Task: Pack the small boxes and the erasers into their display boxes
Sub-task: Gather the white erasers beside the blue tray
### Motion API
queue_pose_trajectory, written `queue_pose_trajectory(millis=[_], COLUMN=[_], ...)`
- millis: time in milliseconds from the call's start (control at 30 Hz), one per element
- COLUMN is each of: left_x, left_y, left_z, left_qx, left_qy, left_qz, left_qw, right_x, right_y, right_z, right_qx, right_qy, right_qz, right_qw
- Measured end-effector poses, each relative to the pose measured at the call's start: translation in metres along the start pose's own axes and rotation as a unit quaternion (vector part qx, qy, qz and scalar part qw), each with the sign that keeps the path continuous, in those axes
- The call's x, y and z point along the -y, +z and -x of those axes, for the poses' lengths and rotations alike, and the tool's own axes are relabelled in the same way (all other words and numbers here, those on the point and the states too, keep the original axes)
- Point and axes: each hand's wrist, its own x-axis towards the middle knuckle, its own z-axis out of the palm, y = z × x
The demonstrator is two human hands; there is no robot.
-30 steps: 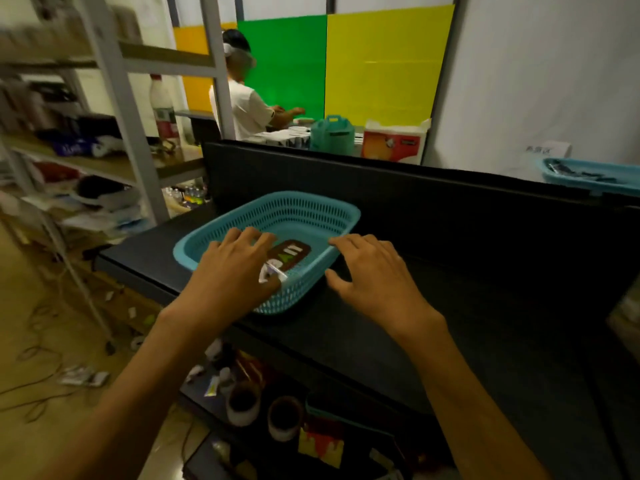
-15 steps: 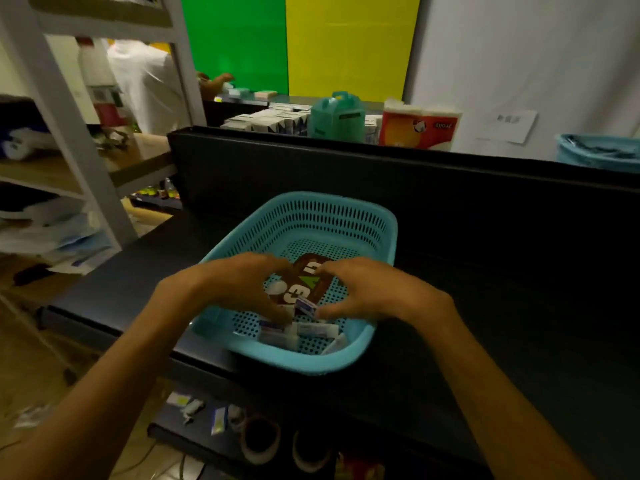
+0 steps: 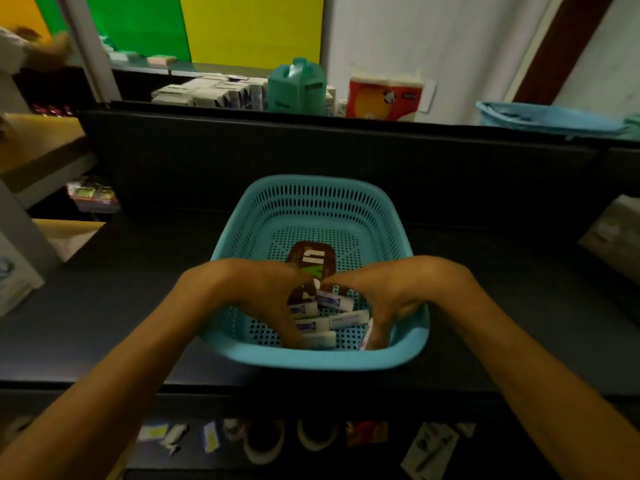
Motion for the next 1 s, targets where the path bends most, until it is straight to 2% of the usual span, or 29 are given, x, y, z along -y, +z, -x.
queue_pose_trajectory(millis=[167, 333, 400, 500, 633, 1000], left_x=[-0.006, -0.005, -0.001, 0.006, 0.011, -0.003], left_y=[0.002, 0.007, 0.006, 0.003, -0.002, -0.007], left_z=[-0.005, -0.007, -0.01, -0.015, -0.018, -0.033], left_qx=[-0.005, -0.03, -0.046, -0.077, -0.071, -0.044], left_qy=[0.013, 0.02, 0.005, -0.03, -0.055, -0.023], left_qz=[-0.07, -0.021, -0.006, -0.044, -0.052, -0.082], left_qw=[0.997, 0.999, 0.999, 0.996, 0.995, 0.995], right_x=[0.005, -0.002, -0.006, -0.01, -0.011, -0.012], right_y=[0.004, 0.007, 0.008, 0.009, 0.006, 0.006], right_z=[-0.001, -0.009, -0.013, -0.02, -0.025, -0.034], right_qx=[-0.033, -0.103, -0.132, -0.182, -0.143, -0.092], right_qy=[-0.006, -0.012, 0.002, 0.025, 0.052, 0.041], right_qz=[0.035, 0.006, 0.022, 0.075, 0.074, 0.055], right_qw=[0.999, 0.995, 0.991, 0.98, 0.986, 0.993])
